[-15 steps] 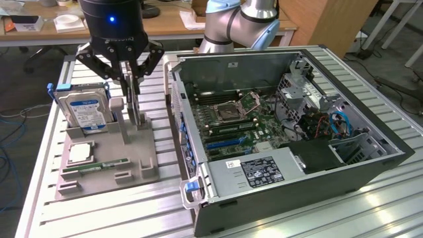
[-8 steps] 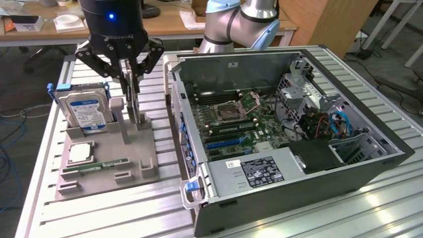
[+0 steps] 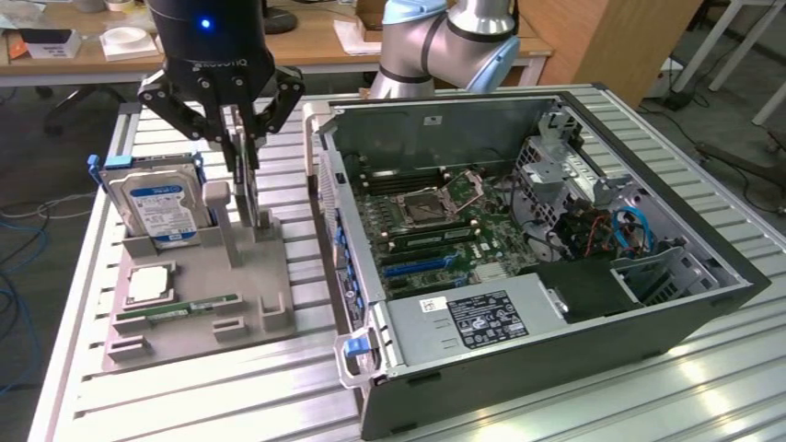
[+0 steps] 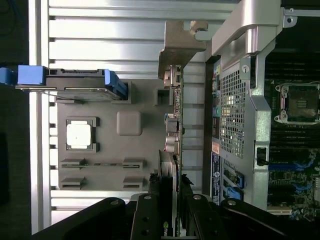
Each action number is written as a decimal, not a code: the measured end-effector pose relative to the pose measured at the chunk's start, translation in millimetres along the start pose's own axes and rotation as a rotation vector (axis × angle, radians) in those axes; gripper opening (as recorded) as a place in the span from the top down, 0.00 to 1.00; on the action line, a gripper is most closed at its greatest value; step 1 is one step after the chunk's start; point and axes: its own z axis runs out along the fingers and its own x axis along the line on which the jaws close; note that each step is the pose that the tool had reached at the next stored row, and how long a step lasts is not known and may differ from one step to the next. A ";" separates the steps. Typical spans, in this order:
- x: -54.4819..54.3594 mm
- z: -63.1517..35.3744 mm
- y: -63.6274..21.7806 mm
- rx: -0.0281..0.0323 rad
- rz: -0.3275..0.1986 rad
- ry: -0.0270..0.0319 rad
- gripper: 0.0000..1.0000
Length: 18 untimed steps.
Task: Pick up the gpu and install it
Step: 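Pick up the gpu and move the gpu toward the slot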
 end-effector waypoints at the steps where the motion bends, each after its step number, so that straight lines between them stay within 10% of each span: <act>1: 0.0 -0.4 0.0 0.0000 0.000 -0.0001 0.74; 18: -0.2 -13.1 0.5 0.0000 0.000 0.0001 0.74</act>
